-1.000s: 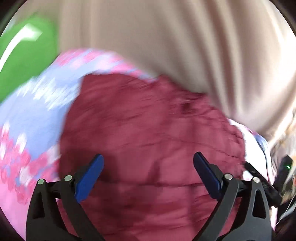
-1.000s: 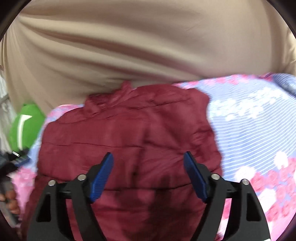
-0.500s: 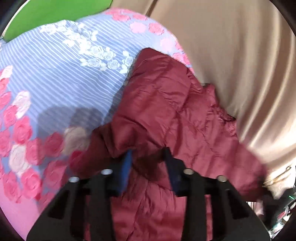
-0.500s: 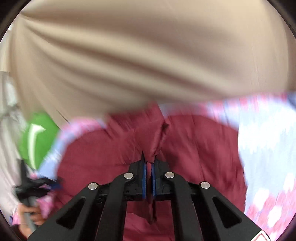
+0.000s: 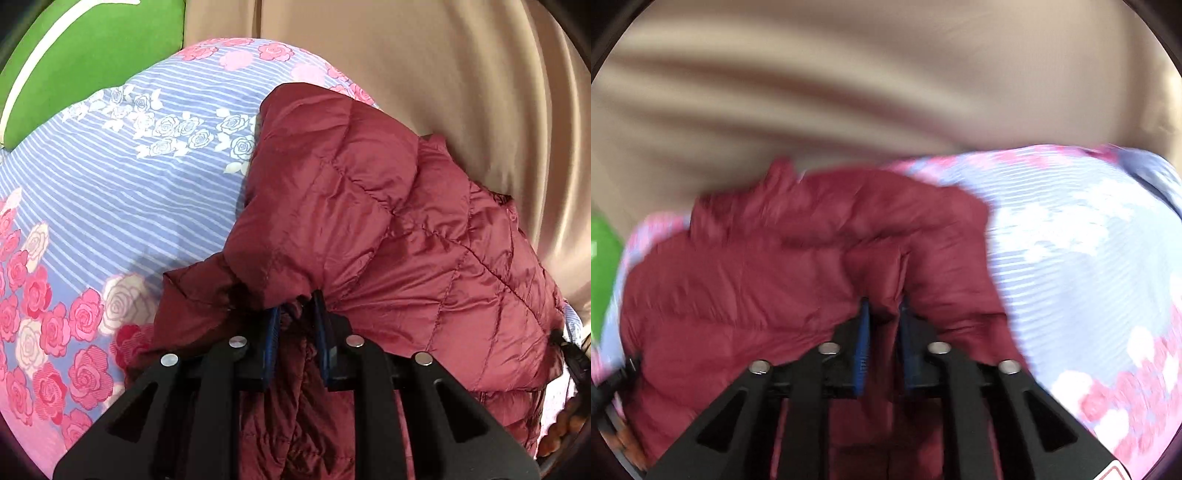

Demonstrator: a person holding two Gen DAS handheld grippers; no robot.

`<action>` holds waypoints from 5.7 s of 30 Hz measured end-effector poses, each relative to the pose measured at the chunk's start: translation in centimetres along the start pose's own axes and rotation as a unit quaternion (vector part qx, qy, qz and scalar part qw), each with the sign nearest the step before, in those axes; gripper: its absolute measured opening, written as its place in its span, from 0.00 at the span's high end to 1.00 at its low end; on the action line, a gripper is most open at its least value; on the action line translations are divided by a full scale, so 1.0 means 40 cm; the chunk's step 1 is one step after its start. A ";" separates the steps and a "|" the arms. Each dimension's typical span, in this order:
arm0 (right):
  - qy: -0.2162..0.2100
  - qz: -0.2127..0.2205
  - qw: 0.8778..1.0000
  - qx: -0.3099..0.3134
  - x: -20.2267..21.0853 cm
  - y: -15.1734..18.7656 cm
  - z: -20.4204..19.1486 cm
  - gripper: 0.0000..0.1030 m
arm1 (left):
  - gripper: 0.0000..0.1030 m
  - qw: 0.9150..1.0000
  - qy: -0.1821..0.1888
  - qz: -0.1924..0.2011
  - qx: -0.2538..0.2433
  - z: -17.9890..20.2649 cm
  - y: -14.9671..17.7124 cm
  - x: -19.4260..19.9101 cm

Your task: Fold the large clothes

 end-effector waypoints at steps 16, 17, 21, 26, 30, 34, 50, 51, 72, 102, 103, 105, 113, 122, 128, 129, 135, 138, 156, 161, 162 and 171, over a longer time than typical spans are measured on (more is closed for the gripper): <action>-0.052 -0.034 0.965 0.255 0.005 0.225 -0.295 0.80 | 0.81 0.998 -0.044 0.006 -0.037 0.045 -0.004 -0.015; -0.041 -0.035 0.969 0.242 0.001 0.211 -0.248 0.81 | 0.81 0.998 -0.045 0.006 -0.037 0.046 -0.005 -0.016; 0.007 -0.037 0.984 0.174 -0.029 0.140 -0.037 0.85 | 0.76 0.998 -0.044 0.005 -0.042 0.053 -0.008 -0.025; 0.027 -0.037 0.994 0.101 -0.011 0.098 0.094 0.77 | 0.75 0.997 -0.059 0.003 -0.057 0.058 -0.008 -0.026; 0.001 -0.024 0.997 0.076 0.022 0.081 0.086 0.52 | 0.75 0.996 -0.060 0.003 -0.059 0.053 -0.008 -0.026; -0.007 -0.038 0.996 0.086 -0.032 0.064 0.046 0.78 | 0.75 0.996 -0.063 0.003 -0.061 0.053 -0.009 -0.024; 0.015 -0.002 0.996 0.093 -0.024 0.024 -0.010 0.90 | 0.67 0.995 -0.064 0.000 -0.076 0.064 -0.006 -0.028; 0.010 0.013 0.997 0.081 0.007 0.017 -0.005 0.89 | 0.67 0.995 -0.064 0.000 -0.076 0.065 -0.006 -0.028; 0.029 -0.043 0.996 0.070 0.143 0.198 0.189 0.79 | 0.57 0.997 -0.041 0.004 -0.060 0.050 -0.013 -0.019; -0.074 -0.253 0.955 0.135 0.813 0.831 0.421 0.92 | 0.92 0.966 0.071 -0.222 -0.116 -0.240 0.557 0.775; -0.061 -0.270 0.949 0.150 0.833 0.857 0.435 0.89 | 0.90 0.969 0.070 -0.212 -0.104 -0.251 0.548 0.804; -0.028 -0.260 0.948 0.180 0.852 0.842 0.443 0.85 | 0.87 0.980 0.066 -0.159 -0.094 -0.244 0.481 0.846; -0.049 -0.084 0.981 0.171 0.740 0.481 0.263 0.65 | 0.47 0.979 0.085 -0.014 -0.183 0.015 0.185 0.731; -0.011 -0.114 0.970 0.213 0.389 0.431 0.029 0.57 | 0.47 0.977 0.051 -0.079 -0.191 0.201 0.176 0.337; -0.030 -0.144 0.978 0.146 0.283 0.412 0.083 0.86 | 0.46 0.980 0.046 -0.083 -0.175 0.183 0.176 0.224; -0.046 -0.154 0.977 0.138 0.270 0.413 0.082 0.92 | 0.46 0.980 0.045 -0.083 -0.178 0.187 0.177 0.216; -0.055 -0.132 0.982 0.119 0.263 0.398 0.090 0.96 | 0.45 0.975 0.044 -0.058 -0.212 0.183 0.207 0.195; -0.032 -0.151 0.975 0.158 0.229 0.415 0.074 0.95 | 0.45 0.972 0.039 -0.060 -0.224 0.189 0.206 0.211; -0.074 -0.184 0.958 0.206 -0.008 0.292 -0.281 1.00 | 0.27 0.977 0.004 -0.048 -0.208 0.235 0.072 0.036; -0.107 -0.176 0.979 0.014 -0.071 0.198 -0.121 1.00 | 0.27 0.982 0.033 -0.036 -0.183 0.205 0.065 0.042; -0.104 -0.168 0.980 0.007 -0.060 0.190 -0.118 1.00 | 0.27 0.984 0.043 -0.032 -0.171 0.201 0.062 0.045; -0.195 -0.142 0.945 0.221 0.115 0.239 -0.511 0.97 | 0.27 0.994 -0.015 0.019 -0.103 0.101 -0.027 0.115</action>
Point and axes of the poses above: each gripper's, at about its wrist camera, not at the fingertips, and x roughly against the way its jaws point, z to its right, y to its underside, the point moved 6 cm from there along -x, roughly the way its jaws point, and after that the axes turned 2 degrees about y, right-handed, at the moved point
